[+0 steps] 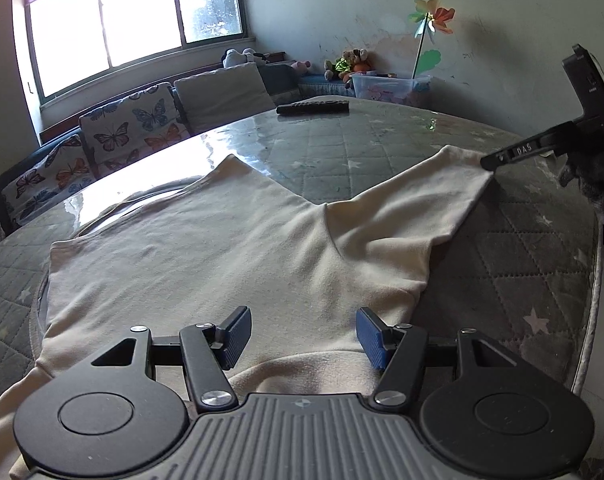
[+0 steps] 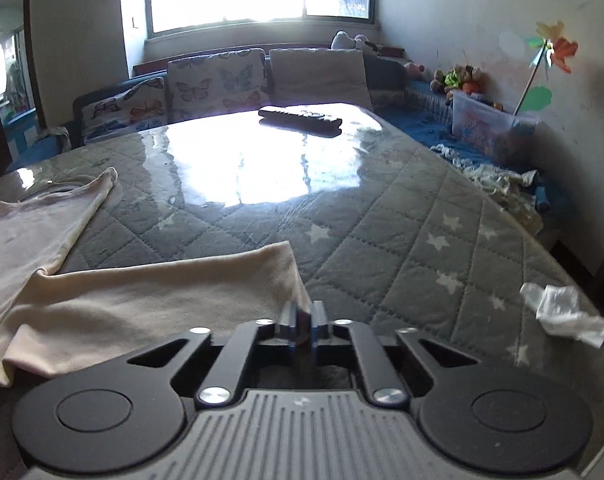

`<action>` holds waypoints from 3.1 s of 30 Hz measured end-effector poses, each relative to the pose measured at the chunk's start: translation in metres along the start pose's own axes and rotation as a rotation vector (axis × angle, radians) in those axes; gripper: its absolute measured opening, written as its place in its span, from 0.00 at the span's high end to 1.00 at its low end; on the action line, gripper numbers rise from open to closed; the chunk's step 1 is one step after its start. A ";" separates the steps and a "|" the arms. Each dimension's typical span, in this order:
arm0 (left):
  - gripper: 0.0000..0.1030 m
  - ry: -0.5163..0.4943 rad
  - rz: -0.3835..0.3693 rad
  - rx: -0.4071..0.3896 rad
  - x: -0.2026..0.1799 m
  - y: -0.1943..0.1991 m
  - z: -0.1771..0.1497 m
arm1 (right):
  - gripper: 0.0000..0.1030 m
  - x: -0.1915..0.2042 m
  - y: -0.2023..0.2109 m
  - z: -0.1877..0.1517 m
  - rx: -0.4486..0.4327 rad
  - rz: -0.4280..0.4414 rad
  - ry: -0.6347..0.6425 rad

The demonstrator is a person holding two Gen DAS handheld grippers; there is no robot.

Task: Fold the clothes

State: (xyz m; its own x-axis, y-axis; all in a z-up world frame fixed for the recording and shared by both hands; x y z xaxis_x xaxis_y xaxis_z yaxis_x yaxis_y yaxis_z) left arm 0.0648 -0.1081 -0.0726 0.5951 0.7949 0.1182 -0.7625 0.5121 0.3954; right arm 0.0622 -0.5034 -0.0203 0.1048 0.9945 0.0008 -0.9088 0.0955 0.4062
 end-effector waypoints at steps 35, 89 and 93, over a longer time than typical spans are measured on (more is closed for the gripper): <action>0.41 -0.011 -0.023 -0.015 -0.009 -0.018 0.013 | 0.96 -0.017 -0.008 0.015 -0.076 -0.020 -0.160; 0.75 0.220 0.203 0.003 0.086 0.057 -0.030 | 0.79 0.192 0.045 -0.006 0.141 0.601 0.201; 0.92 0.216 0.205 -0.014 0.085 0.059 -0.025 | 0.78 0.192 0.047 -0.008 0.142 0.618 0.206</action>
State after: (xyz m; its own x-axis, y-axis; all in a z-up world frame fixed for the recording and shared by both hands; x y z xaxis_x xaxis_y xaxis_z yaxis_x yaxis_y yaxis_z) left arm 0.0639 -0.0019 -0.0620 0.3622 0.9321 -0.0027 -0.8653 0.3373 0.3709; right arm 0.0362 -0.3075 -0.0083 -0.5104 0.8537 0.1037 -0.7132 -0.4876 0.5035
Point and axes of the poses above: each gripper's, at about its wrist camera, not at the fingertips, and y roughly against the way its jaws point, x to its left, z to its top, the point moved 5 cm from there along -y, roughly the way its jaws point, and after that the axes turned 15 degrees about -x, right-handed, at the moved point
